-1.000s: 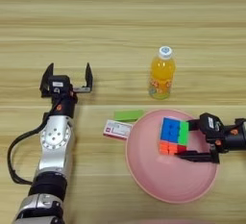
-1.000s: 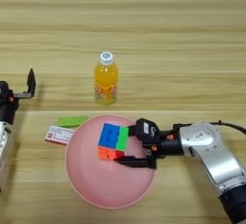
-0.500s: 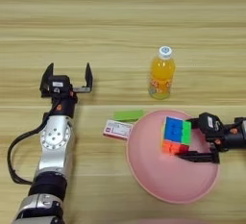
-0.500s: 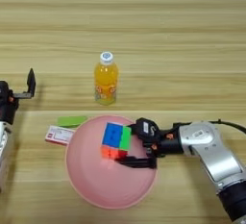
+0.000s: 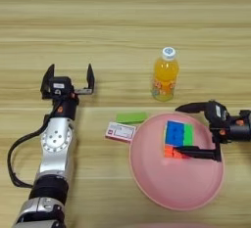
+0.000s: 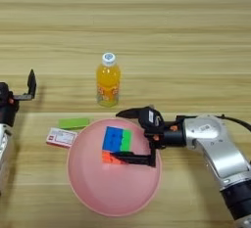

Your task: Move the objects on the table

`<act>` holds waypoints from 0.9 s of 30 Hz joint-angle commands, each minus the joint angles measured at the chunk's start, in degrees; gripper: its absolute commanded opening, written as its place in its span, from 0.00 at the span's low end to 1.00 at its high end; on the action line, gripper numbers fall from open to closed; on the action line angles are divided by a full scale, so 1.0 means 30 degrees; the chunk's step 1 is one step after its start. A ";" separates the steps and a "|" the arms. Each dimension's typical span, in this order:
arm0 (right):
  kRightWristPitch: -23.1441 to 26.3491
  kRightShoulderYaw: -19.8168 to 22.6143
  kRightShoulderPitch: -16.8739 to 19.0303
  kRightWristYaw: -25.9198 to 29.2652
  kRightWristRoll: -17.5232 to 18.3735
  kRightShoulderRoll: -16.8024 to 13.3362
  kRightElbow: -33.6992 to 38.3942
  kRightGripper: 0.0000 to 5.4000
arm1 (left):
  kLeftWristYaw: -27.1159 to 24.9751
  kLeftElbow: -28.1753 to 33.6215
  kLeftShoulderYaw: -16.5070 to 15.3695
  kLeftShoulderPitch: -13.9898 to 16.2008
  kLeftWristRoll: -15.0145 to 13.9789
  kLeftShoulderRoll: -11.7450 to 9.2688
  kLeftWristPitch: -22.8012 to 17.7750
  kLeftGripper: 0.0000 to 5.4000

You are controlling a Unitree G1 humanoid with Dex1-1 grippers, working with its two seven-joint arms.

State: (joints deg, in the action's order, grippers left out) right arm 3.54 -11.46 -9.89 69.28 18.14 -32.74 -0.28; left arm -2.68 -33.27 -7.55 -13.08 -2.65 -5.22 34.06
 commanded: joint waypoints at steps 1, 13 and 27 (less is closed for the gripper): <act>0.0912 0.0892 -0.0467 0.0178 0.1394 -0.0117 0.1120 1.00 | -0.0018 -0.0216 0.0018 -0.0192 0.0015 -0.0027 0.0022 1.00; 0.3386 0.5027 -0.1993 -0.1030 0.6672 0.0118 0.2818 1.00 | 0.0034 -0.0302 0.0042 -0.0255 0.0042 0.0031 0.0036 1.00; 0.3048 0.6384 -0.4512 -0.7322 0.5522 0.2152 0.3543 1.00 | 0.0066 -0.0464 0.0062 -0.0361 0.0065 0.0062 0.0076 1.00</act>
State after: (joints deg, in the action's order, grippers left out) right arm 12.94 7.19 -22.03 49.18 35.19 -26.94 7.86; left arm -2.63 -34.09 -7.54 -13.47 -2.64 -5.20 34.13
